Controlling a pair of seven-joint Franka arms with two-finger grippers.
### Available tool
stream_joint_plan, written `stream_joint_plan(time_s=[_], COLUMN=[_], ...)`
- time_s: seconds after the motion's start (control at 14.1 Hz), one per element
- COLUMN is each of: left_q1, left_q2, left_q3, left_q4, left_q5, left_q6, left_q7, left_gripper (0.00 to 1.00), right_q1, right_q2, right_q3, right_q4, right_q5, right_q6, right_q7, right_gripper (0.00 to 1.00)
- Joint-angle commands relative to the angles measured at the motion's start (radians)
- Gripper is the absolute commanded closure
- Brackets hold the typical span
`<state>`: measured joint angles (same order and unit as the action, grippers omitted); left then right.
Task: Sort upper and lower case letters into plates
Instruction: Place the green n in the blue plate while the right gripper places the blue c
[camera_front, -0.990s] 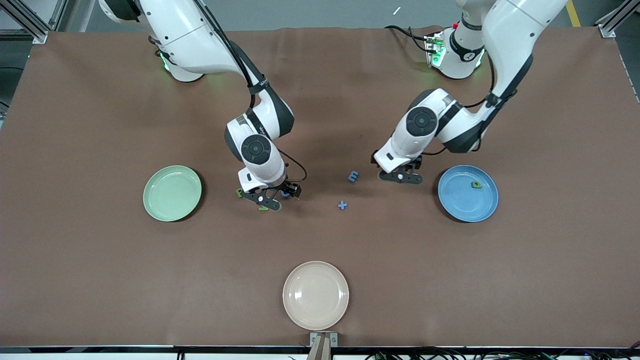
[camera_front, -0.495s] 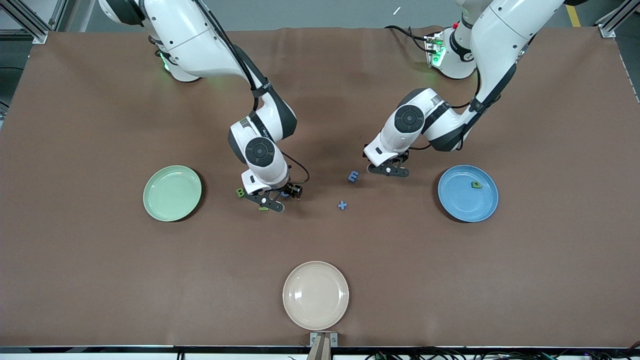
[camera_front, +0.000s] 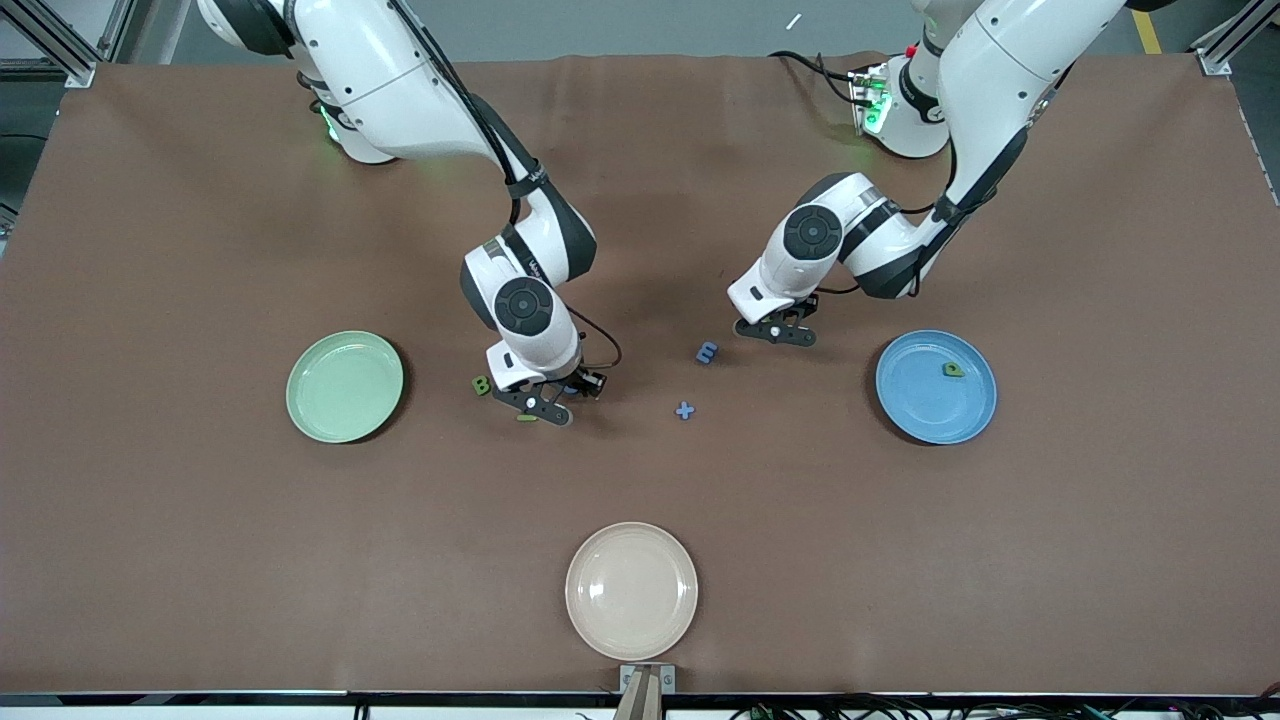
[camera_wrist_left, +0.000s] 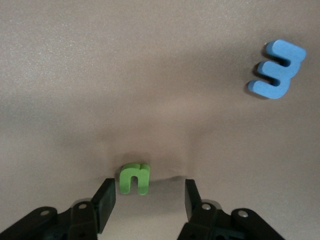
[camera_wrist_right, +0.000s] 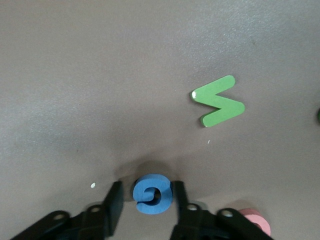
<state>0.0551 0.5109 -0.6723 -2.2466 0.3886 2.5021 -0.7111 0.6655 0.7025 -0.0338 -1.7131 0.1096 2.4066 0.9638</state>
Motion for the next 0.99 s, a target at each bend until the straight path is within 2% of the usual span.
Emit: stream_joint_plan(time_s=[0.0,0.14,0.21,0.42,0.71,0.92], left_q1=[0.005,0.003,0.005,0.008,0.009,0.017], left_q2=[-0.011,-0.008,-0.006,-0.002,-0.006,-0.028], left_q3=[0.0,0.0,0.0,0.002,0.002,0.002], left_q4=[-0.021,-0.021,-0.021,-0.022,-0.019,-0.021], left_q5=[0.021,0.029,0.035,0.058,0.062,0.064], left_q6=[0.017,0.017,0.017,0.015,0.015,0.0], left_q7=[-0.01,-0.01,-0.01,-0.013,-0.077,-0.088], left_gripper=[0.44,0.5,0.51,0.59,0.87,0.95], right_q1=[0.017,0.014,0.008,-0.032,-0.139,-0.249], right_q2=[0.003,0.0,-0.003,-0.033,-0.162,-0.3], right_q3=[-0.012,-0.014,-0.014,-0.015,-0.014,-0.015], right_q4=[0.007,0.009,0.01,0.02,0.004,-0.15], right_q5=[-0.001,-0.001,-0.001,0.001,0.002,0.001], right_q6=[-0.001,-0.004,-0.01,-0.068,-0.252,-0.27], right_q7=[0.016,0.016,0.015,-0.006,-0.181,-0.397], right_gripper=[0.75,0.93,0.97,1.0,1.0,1.0])
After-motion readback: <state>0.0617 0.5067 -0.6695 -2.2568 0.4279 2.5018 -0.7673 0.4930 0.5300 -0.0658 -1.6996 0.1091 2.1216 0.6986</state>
